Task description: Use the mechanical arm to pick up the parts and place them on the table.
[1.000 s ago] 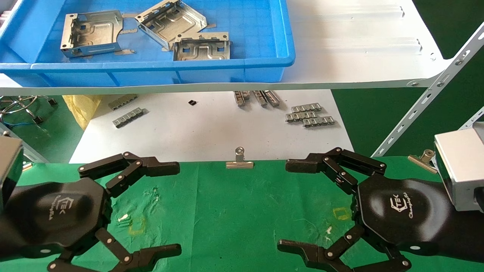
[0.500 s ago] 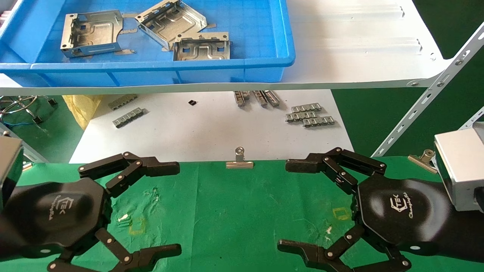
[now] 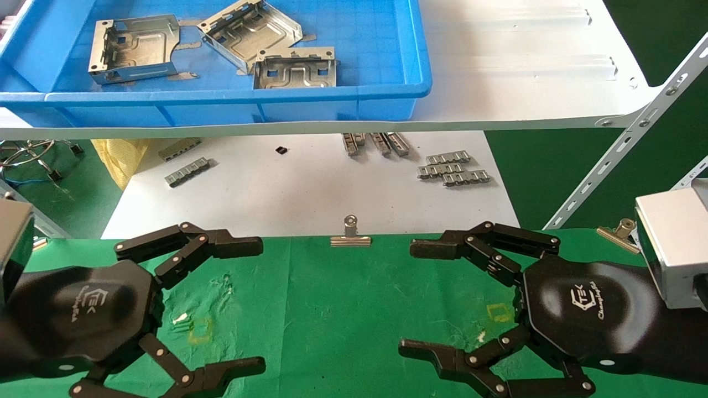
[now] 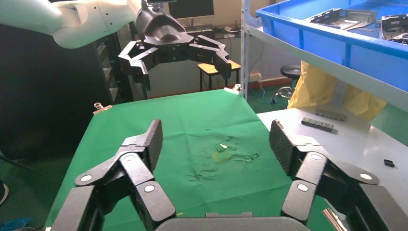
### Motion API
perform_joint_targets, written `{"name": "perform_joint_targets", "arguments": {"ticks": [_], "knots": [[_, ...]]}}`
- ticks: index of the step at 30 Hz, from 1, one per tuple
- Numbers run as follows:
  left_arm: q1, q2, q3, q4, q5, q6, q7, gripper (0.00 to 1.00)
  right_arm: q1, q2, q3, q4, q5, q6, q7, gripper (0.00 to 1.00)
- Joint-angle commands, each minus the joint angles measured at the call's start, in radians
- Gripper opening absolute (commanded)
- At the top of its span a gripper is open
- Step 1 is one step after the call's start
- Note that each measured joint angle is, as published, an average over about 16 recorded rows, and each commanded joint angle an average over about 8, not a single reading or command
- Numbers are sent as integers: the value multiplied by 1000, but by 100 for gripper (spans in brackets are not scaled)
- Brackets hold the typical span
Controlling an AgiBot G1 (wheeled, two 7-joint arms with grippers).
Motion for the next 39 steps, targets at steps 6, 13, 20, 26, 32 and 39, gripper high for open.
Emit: {"name": "perform_joint_targets", "arguments": {"ticks": [6,13,20,26,32,39], "knots": [[0,0,0,0,0,0,0,100,0,0,0,0,0,0,0,0],[0,0,0,0,0,0,0,100,0,0,0,0,0,0,0,0],[0,0,0,0,0,0,0,100,0,0,0,0,0,0,0,0],[0,0,0,0,0,0,0,100,0,0,0,0,0,0,0,0],[0,0,0,0,0,0,0,100,0,0,0,0,0,0,0,0],[0,0,0,0,0,0,0,100,0,0,0,0,0,0,0,0]]}}
